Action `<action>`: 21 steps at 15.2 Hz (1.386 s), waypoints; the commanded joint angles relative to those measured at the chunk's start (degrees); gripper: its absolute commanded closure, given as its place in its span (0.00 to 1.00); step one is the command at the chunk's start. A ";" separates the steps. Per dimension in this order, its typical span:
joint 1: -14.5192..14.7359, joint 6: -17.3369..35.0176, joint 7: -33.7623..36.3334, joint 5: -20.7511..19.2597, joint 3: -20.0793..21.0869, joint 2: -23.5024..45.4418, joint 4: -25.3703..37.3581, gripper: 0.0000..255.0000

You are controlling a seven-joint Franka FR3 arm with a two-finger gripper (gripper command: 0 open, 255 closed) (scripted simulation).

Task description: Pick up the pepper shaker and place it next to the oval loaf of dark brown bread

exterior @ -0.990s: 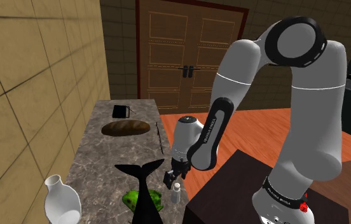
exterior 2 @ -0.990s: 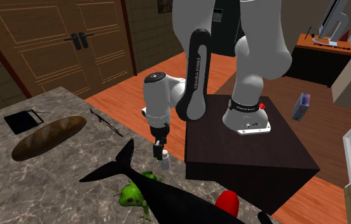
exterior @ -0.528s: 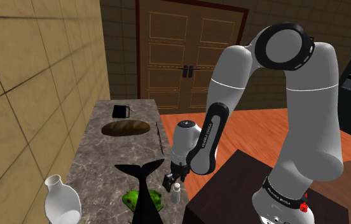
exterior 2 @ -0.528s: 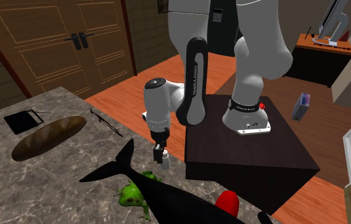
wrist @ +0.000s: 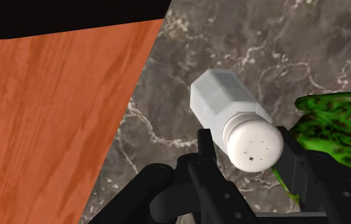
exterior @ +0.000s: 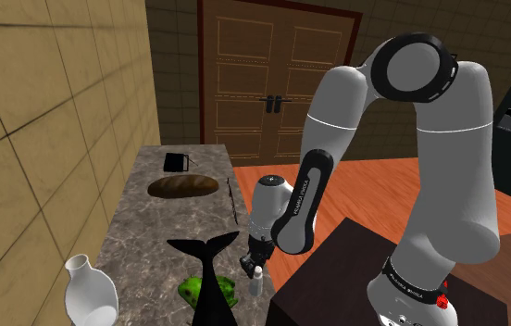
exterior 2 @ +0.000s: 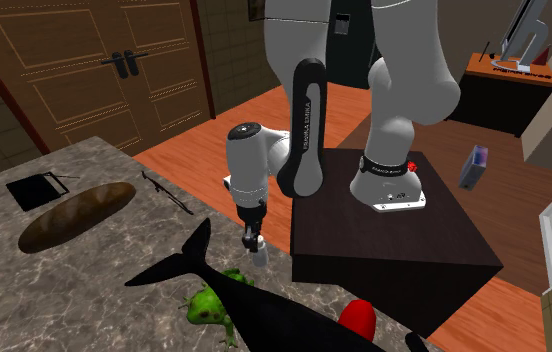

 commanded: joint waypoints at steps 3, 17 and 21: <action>0.01 0.01 0.00 0.00 0.00 0.04 0.03 1.00; -5.44 -9.99 -3.06 5.17 6.79 -12.87 -2.87 1.00; -6.31 -13.75 -4.78 7.93 8.29 -17.18 -3.30 1.00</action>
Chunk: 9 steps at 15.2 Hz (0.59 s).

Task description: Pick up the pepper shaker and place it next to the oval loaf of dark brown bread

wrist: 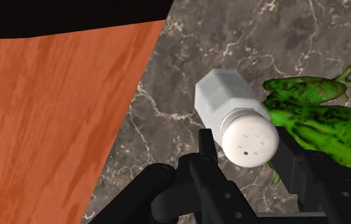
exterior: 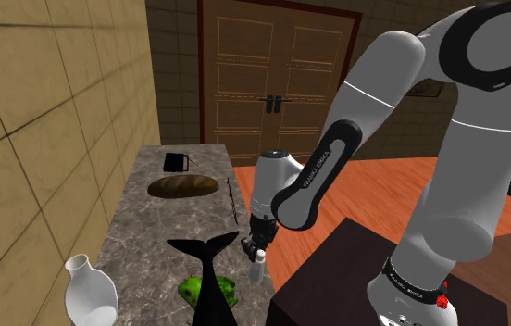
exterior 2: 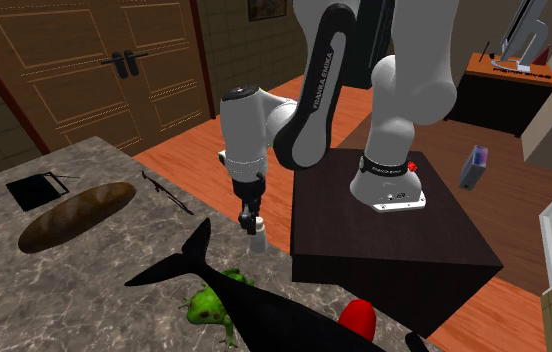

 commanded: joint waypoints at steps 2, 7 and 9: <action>-0.48 -2.93 -1.42 2.14 0.85 -3.39 -0.39 1.00; -0.42 -7.94 -2.89 4.62 1.22 -8.54 -0.40 1.00; -0.31 -9.97 -3.29 5.33 1.19 -10.51 -0.30 1.00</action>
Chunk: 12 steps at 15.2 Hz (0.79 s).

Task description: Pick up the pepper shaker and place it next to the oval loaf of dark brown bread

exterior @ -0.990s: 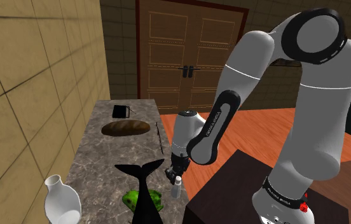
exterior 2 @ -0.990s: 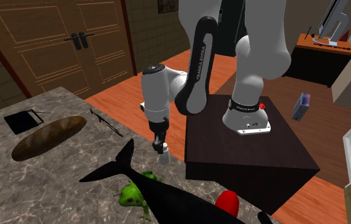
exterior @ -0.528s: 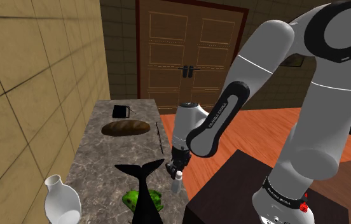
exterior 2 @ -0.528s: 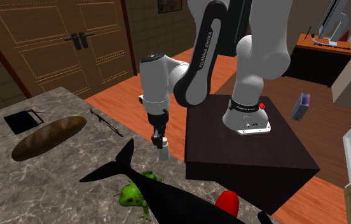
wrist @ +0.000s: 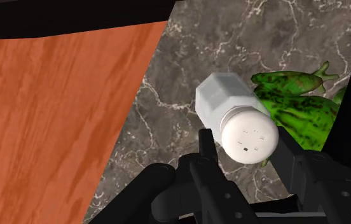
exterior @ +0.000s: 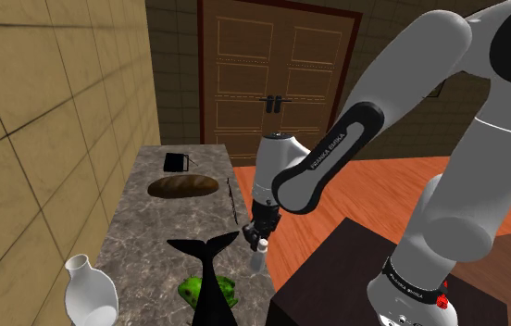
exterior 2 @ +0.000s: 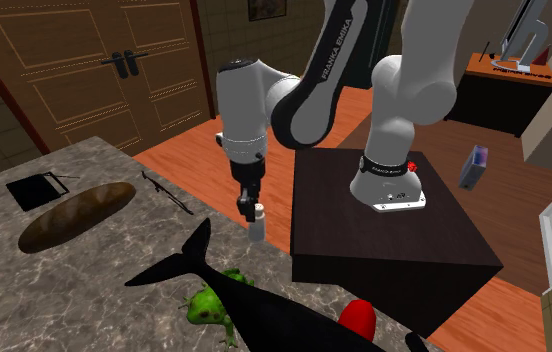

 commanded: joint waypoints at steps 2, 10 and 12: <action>0.14 -2.98 -0.56 0.93 -0.12 -2.82 0.19 1.00; 0.53 -10.24 -1.15 2.11 -0.72 -9.10 1.26 1.00; -1.02 -10.53 -0.98 -0.32 -1.20 -5.03 5.48 1.00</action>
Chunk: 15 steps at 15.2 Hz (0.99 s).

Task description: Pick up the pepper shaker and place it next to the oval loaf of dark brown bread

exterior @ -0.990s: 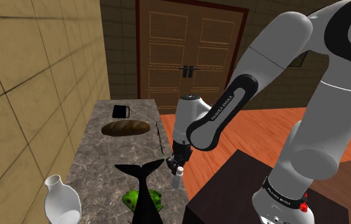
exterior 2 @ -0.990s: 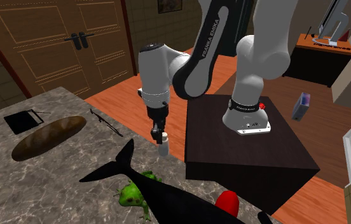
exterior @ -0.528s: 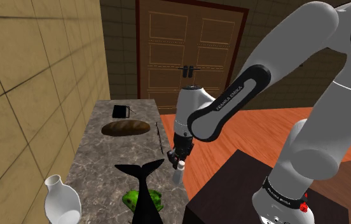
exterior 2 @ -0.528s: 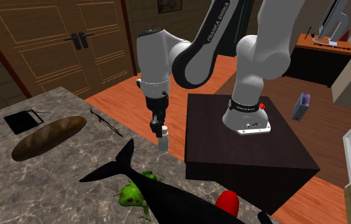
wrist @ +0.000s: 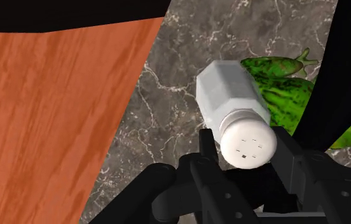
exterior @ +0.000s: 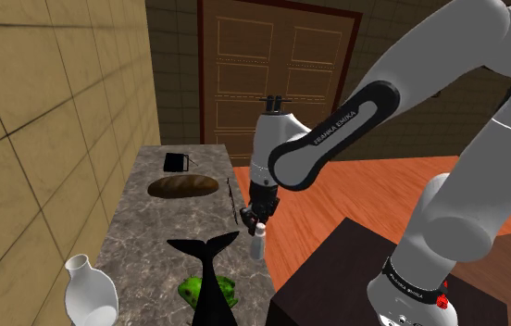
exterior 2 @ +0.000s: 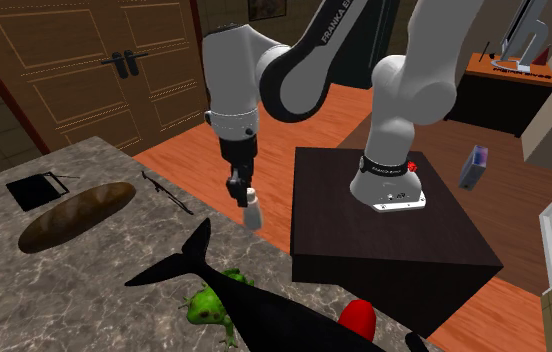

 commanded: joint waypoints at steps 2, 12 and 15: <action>-1.84 -1.14 0.29 -3.29 -0.80 5.29 6.18 1.00; -3.87 -7.79 1.29 -11.76 -4.07 24.10 30.85 1.00; -3.72 -10.84 1.19 -13.31 -5.00 29.79 39.41 1.00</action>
